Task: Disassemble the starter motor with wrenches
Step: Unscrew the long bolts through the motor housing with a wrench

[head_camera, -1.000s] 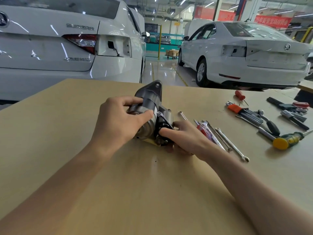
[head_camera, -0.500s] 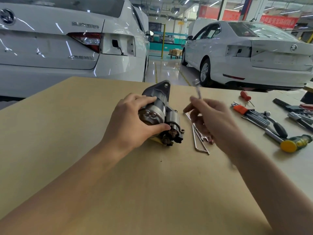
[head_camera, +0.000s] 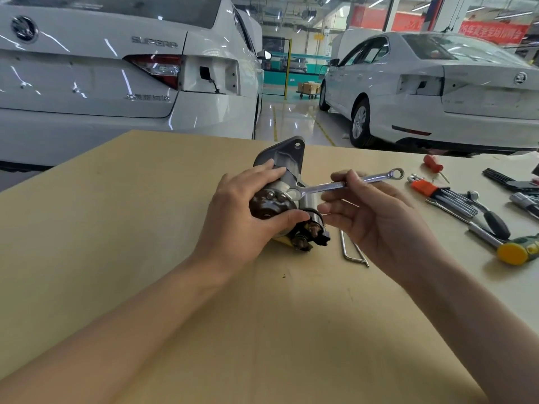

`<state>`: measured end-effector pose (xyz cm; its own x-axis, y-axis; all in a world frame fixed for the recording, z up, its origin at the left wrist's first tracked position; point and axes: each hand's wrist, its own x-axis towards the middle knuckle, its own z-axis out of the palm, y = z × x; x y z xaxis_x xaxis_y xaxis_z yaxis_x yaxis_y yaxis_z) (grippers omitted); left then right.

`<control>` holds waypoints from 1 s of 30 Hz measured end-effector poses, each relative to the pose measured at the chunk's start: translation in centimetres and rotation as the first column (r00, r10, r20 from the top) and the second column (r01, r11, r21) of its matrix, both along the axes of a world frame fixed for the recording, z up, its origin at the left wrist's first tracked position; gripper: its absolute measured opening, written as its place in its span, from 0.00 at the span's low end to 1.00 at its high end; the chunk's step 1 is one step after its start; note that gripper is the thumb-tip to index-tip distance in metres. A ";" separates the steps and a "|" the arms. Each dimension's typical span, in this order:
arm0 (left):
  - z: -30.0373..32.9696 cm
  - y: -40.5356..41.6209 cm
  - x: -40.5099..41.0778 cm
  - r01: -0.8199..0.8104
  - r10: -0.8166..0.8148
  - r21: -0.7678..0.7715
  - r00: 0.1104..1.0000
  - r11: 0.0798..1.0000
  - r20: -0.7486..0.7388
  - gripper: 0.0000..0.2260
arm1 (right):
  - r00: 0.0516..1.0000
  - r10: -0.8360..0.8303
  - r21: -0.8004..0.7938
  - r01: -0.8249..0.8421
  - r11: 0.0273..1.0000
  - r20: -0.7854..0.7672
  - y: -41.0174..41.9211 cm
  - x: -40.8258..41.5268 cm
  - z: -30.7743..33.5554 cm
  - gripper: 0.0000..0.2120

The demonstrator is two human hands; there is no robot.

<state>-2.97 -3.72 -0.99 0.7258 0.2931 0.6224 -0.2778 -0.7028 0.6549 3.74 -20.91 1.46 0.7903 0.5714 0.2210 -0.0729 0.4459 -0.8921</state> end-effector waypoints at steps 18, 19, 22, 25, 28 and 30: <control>-0.6 0.7 0.5 0.327 -0.321 -0.200 0.945 0.924 0.065 0.12 | 0.963 -0.076 -0.064 0.096 0.993 0.259 -0.4 -0.2 -0.4 0.09; -0.6 0.7 0.6 0.317 -0.311 -0.197 0.948 0.928 0.062 0.12 | 0.958 -0.089 -0.066 0.111 0.992 0.274 -0.4 -0.3 -0.4 0.09; -0.6 0.6 0.6 0.293 -0.290 -0.169 0.956 0.941 0.040 0.13 | 0.937 -0.126 -0.063 0.154 0.986 0.326 -0.2 -0.6 -0.7 0.09; -0.6 0.6 0.6 0.296 -0.293 -0.173 0.955 0.939 0.045 0.14 | 0.926 -0.146 -0.043 0.171 0.984 0.349 -0.1 -0.7 -0.8 0.08; -0.5 0.4 0.5 0.294 -0.292 -0.180 0.956 0.939 0.039 0.15 | 0.919 -0.140 -0.063 0.175 0.983 0.369 0.1 -0.5 -0.5 0.09; -0.5 0.4 0.5 0.287 -0.286 -0.182 0.958 0.941 0.029 0.17 | 0.914 -0.126 -0.094 0.175 0.980 0.385 0.4 -0.2 0.1 0.10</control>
<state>-2.46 -3.35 -1.49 0.7942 0.1818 0.5798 -0.4515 -0.4620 0.7634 3.50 -20.56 1.54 0.7415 0.4944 0.4536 0.3377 0.3092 -0.8890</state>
